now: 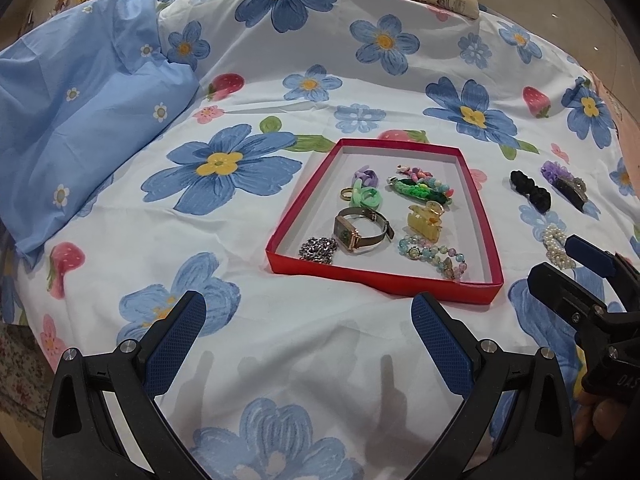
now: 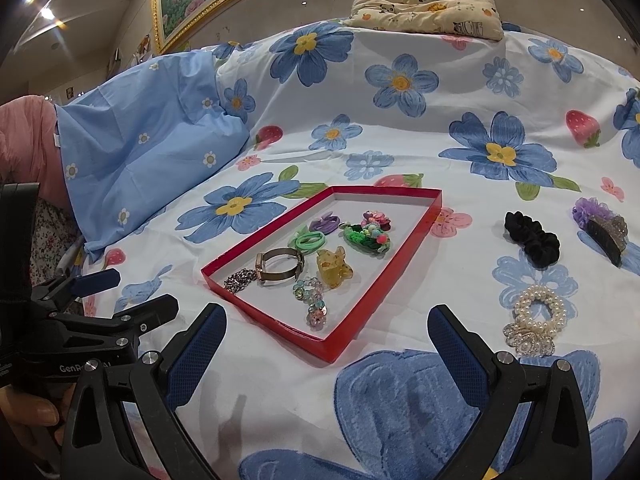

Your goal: Organize jewelry

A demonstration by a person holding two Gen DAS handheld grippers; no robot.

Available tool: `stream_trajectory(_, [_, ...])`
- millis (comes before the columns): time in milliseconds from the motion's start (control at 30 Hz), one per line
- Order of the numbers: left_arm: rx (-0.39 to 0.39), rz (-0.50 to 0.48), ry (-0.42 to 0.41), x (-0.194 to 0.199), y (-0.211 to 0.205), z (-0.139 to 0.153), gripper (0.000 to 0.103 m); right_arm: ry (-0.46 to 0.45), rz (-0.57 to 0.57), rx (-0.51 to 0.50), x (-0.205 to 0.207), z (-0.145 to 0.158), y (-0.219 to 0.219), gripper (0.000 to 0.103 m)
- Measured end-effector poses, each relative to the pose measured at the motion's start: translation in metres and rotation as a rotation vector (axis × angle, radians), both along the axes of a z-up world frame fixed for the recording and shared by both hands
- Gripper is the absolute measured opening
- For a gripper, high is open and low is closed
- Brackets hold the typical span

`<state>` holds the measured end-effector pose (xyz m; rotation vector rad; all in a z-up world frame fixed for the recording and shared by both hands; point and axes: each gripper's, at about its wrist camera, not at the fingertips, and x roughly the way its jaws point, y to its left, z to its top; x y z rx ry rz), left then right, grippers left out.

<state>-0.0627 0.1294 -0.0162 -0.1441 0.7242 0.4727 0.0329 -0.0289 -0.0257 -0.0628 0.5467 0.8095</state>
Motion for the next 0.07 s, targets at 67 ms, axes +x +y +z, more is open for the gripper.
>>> stream_trajectory(67, [-0.005,-0.006,0.0,0.0016,0.0009,0.0003,0.103,0.006,-0.003,0.002,0.002,0.0003,-0.0001,0.102])
